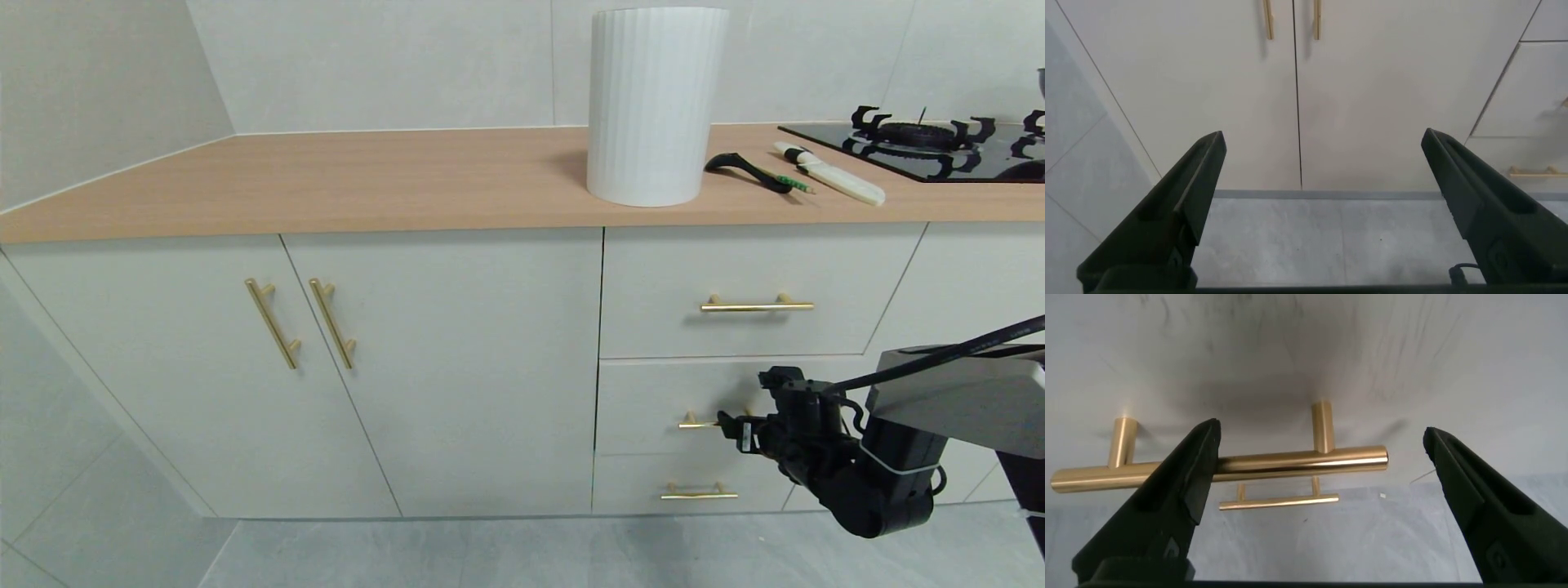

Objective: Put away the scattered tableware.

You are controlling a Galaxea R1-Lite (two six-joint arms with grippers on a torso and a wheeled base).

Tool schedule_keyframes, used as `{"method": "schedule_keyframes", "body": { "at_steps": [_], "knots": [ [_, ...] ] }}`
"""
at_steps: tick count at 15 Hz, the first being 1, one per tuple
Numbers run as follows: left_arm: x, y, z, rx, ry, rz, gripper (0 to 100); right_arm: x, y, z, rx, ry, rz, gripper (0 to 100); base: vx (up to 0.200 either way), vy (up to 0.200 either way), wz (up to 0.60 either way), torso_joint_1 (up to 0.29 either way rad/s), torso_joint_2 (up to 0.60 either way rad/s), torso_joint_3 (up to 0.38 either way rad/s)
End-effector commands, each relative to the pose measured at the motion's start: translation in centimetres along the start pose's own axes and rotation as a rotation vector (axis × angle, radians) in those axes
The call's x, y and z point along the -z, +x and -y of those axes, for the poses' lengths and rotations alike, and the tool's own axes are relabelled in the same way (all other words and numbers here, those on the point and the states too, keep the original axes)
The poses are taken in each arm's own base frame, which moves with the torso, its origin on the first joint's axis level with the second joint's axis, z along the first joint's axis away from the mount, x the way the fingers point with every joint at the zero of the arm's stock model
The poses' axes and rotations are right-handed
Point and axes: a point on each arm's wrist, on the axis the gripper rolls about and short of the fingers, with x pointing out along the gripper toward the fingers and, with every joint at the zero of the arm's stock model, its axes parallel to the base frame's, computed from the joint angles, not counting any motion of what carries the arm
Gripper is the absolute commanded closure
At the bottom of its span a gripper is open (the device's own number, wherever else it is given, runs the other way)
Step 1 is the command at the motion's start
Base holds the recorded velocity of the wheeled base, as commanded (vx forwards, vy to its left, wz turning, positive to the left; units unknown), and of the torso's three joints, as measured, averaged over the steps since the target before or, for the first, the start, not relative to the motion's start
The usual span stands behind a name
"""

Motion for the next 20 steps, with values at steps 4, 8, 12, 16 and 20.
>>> {"method": "schedule_keyframes", "body": {
  "at_steps": [4, 8, 12, 16, 20],
  "knots": [
    [0.0, 0.0, 0.0, 0.0, 0.0, -0.001, 0, 0.3, -0.4, 0.0, 0.0, -0.008, -0.016, 0, 0.0, 0.0, 0.0, 0.0, 0.0, 0.0],
    [0.0, 0.0, 0.0, 0.0, 0.0, -0.001, 0, 0.0, -2.1, 0.2, -0.01, -0.023, -0.035, 0, 0.0, 0.0, 0.0, 0.0, 0.0, 0.0],
    [0.0, 0.0, 0.0, 0.0, 0.0, -0.001, 0, -1.5, -5.6, 0.9, -0.023, -0.096, -0.077, 0, 0.0, 0.0, 0.0, 0.0, 0.0, 0.0],
    [0.0, 0.0, 0.0, 0.0, 0.0, -0.001, 0, -4.5, -11.1, 1.4, -0.126, -0.139, -0.209, 0, 0.0, 0.0, 0.0, 0.0, 0.0, 0.0],
    [0.0, 0.0, 0.0, 0.0, 0.0, -0.001, 0, -7.7, -16.1, 1.8, -0.201, -0.164, -0.246, 0, 0.0, 0.0, 0.0, 0.0, 0.0, 0.0]
  ]
}}
